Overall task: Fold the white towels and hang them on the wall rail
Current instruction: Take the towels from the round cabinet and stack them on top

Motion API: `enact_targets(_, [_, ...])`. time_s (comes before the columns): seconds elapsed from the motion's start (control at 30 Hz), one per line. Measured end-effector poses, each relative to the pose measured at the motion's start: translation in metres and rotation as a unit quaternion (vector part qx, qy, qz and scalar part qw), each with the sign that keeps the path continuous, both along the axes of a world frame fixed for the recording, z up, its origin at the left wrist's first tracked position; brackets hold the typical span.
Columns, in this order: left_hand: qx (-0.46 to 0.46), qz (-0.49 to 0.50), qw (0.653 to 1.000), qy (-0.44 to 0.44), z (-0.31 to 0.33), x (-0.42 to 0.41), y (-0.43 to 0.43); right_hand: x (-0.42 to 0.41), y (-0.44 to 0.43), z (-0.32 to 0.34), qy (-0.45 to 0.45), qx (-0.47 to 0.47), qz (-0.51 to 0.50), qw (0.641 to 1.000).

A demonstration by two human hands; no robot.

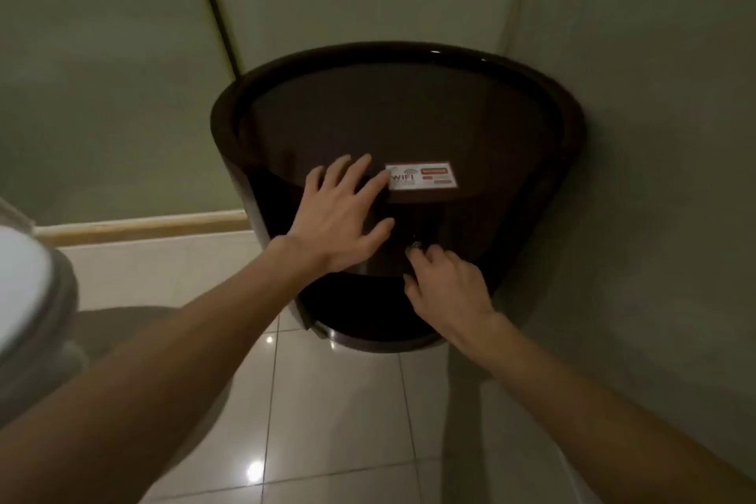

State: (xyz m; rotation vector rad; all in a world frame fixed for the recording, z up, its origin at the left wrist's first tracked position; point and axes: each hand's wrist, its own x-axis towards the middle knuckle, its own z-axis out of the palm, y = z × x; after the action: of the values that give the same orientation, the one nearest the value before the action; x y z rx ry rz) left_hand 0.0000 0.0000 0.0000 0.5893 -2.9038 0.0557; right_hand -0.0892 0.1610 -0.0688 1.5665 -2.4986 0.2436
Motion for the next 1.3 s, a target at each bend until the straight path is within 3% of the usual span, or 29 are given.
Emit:
enact_targets(0.13, [-0.076, -0.012, 0.996, 0.046, -0.016, -0.010, -0.002, -0.005, -0.009, -0.019, 0.034, -0.060, 0.002, 0.998])
enact_targets(0.3, [-0.104, -0.003, 0.990, 0.095, -0.027, -0.013, -0.004, -0.015, -0.015, -0.030, 0.058, -0.107, 0.020, 0.992])
enact_targets(0.83, [-0.046, 0.007, 0.997, 0.069, -0.021, -0.006, 0.005, -0.001, 0.005, -0.019, 0.016, -0.112, 0.056, 0.992])
enact_targets(1.03, [0.037, 0.004, 0.998, 0.046, -0.006, -0.006, 0.003, 0.012, 0.031, -0.027, 0.059, -0.116, 0.078, 0.988])
enact_targets(1.3, [0.032, 0.002, 0.999, -0.005, 0.000, -0.001, 0.011, 0.037, 0.066, -0.028, 0.099, -0.134, 0.082, 0.983])
